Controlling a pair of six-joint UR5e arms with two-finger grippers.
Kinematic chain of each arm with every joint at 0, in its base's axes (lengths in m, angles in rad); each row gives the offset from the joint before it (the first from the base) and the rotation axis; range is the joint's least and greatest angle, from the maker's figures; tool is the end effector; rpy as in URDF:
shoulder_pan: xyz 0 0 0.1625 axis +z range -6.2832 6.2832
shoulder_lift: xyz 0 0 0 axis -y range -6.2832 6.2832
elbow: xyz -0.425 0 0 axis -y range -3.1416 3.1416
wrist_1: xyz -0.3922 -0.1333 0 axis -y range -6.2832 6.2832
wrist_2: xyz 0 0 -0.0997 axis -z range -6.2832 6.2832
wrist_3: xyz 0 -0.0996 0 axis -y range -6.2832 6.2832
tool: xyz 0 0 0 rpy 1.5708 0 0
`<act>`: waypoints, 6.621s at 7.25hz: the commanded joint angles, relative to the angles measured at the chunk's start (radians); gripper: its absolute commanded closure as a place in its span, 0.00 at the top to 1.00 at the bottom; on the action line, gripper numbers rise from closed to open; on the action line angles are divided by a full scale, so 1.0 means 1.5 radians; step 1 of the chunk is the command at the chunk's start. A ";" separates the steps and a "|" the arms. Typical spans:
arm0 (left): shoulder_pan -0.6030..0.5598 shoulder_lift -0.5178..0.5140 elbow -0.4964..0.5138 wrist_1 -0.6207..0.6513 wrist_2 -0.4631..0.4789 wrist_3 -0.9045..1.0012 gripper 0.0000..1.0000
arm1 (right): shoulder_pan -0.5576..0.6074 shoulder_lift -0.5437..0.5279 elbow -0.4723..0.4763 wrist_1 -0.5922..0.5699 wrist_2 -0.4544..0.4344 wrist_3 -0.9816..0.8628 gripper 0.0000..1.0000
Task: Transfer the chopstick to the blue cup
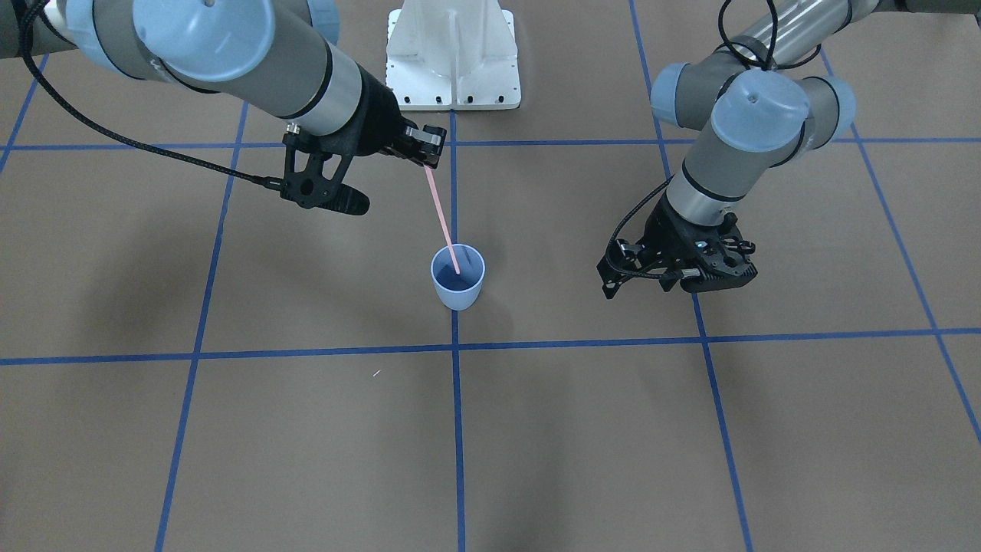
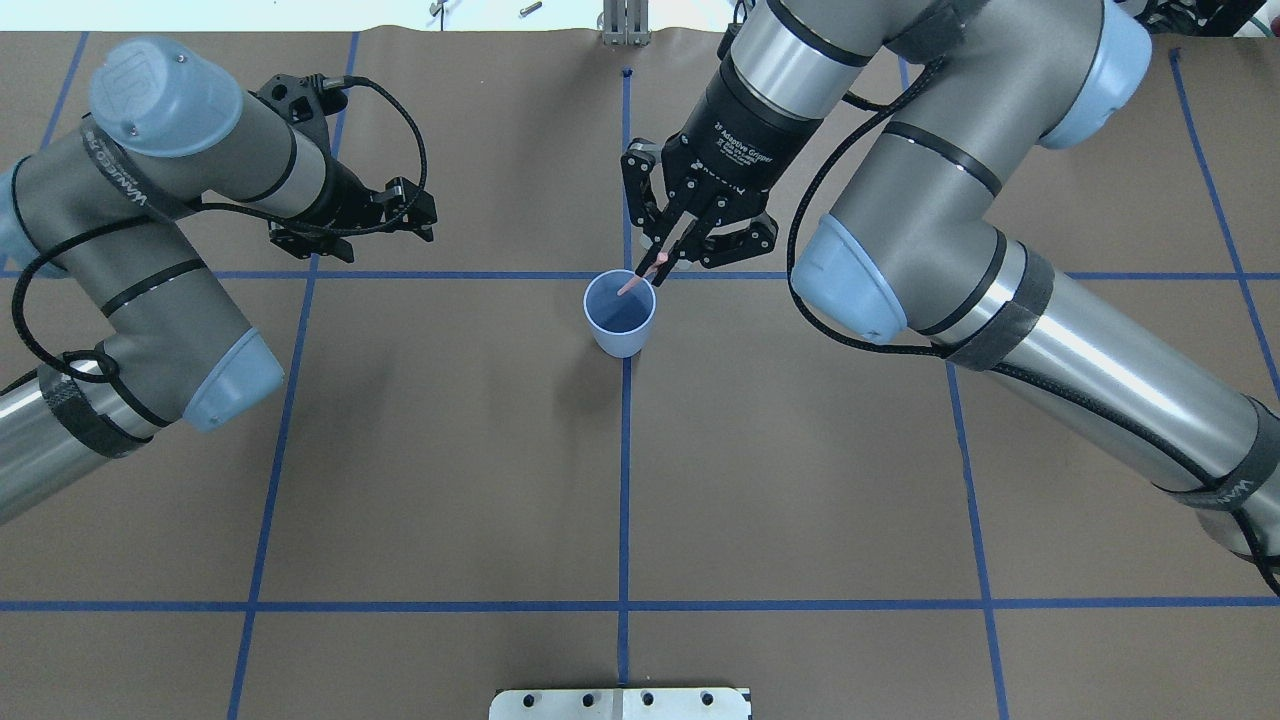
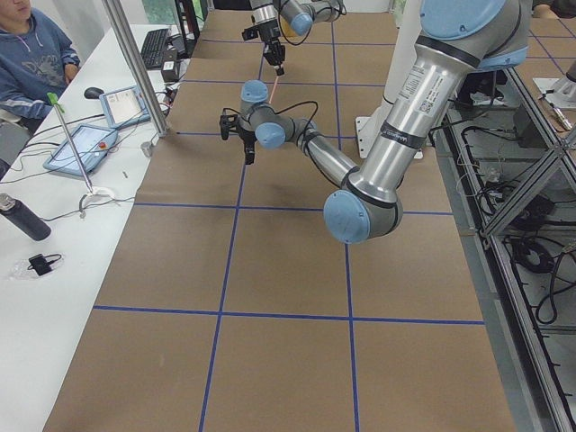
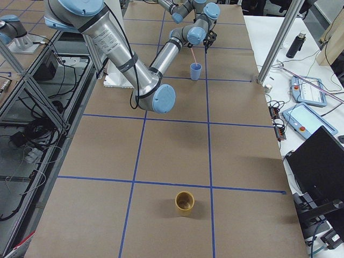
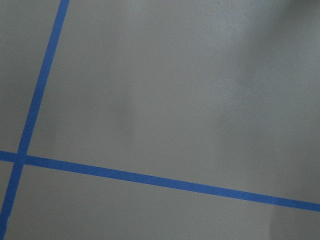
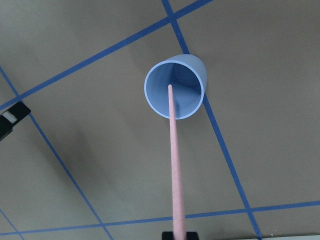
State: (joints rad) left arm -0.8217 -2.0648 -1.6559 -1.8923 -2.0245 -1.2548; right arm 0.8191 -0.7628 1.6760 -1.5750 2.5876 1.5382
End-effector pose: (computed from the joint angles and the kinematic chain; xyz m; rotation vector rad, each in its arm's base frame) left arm 0.3851 -0.5457 0.2995 0.1208 0.9741 -0.2604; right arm -0.4081 -0.5077 0.0993 -0.5133 -1.1338 0.2211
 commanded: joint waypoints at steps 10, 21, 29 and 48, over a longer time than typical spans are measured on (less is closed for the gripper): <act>-0.002 0.000 0.005 -0.001 0.000 0.001 0.98 | 0.035 -0.031 0.012 0.096 -0.034 0.072 1.00; -0.288 0.214 0.025 0.010 -0.190 0.605 0.98 | 0.347 -0.510 0.105 0.094 -0.197 -0.714 1.00; -0.367 0.196 0.026 0.138 -0.189 0.714 0.98 | 0.357 -0.509 0.101 0.099 -0.191 -0.742 1.00; -0.362 0.192 -0.012 0.140 -0.196 0.646 0.98 | 0.355 -0.502 0.100 0.099 -0.196 -0.733 1.00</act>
State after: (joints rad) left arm -1.3663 -1.7760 -1.6748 -1.6832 -2.3204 -0.2830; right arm 1.3525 -1.5158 1.8277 -1.4266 2.2914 0.4388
